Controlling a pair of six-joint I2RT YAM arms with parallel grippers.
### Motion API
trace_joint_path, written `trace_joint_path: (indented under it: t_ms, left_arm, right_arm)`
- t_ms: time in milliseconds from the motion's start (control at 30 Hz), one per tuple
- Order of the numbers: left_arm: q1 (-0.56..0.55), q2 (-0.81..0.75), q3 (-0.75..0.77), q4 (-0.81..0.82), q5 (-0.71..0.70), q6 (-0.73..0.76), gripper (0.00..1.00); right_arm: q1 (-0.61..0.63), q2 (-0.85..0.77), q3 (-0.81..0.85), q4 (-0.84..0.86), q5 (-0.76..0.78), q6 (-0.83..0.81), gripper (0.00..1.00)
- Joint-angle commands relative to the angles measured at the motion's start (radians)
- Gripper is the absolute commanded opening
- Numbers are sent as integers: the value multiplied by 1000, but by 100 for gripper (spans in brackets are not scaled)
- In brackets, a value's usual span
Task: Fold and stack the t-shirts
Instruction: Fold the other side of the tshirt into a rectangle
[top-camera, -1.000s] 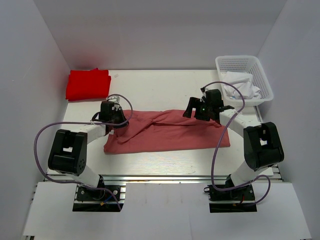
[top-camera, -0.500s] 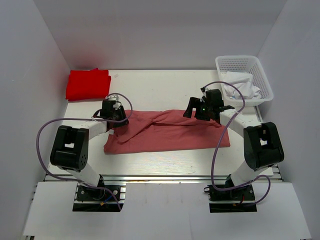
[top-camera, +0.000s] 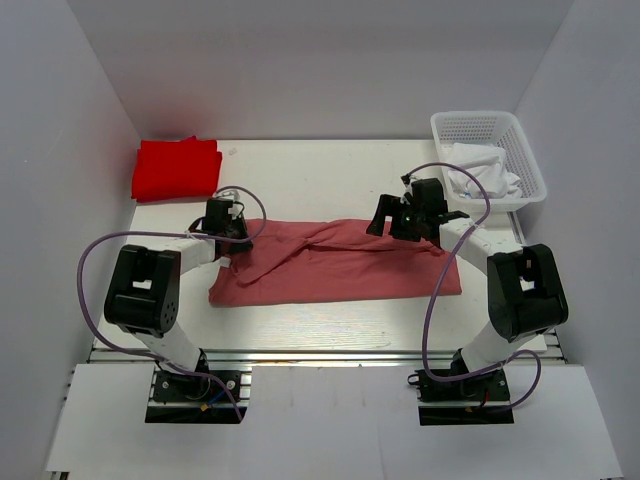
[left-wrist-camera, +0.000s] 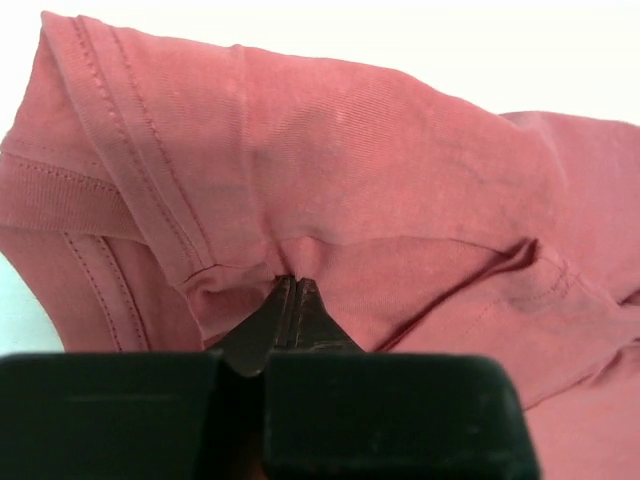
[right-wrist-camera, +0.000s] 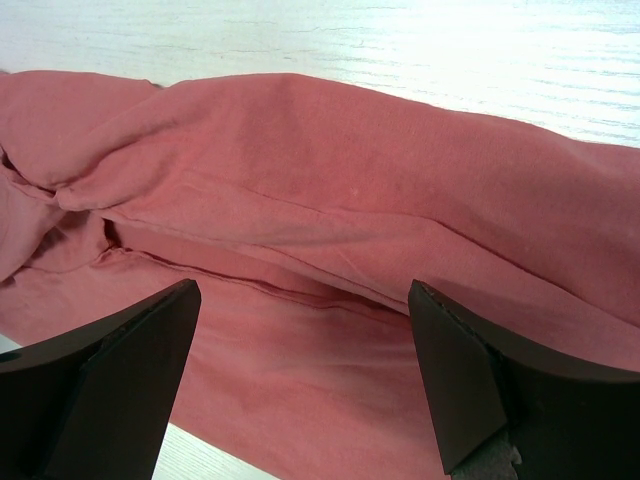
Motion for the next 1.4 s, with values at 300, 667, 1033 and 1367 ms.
trace_joint_path:
  t_ms: [300,667,1033,1367]
  left_arm:
    - [-5,-196,-14,-49,72,34,0]
    - [-14,-146,27,-134,31,56,27]
    - [-23,-136,37,-134,44,56,44]
    - [-43,-146,37,-112,95,65,39]
  right_arm:
    - [-4,3,11,-3,-9,-15,90]
    - [-4,7,13,-3,-18,-15,90]
    - [-4,16,17,-4,-24,-18,90]
    - [-2,21,16,-4,-26,-21,90]
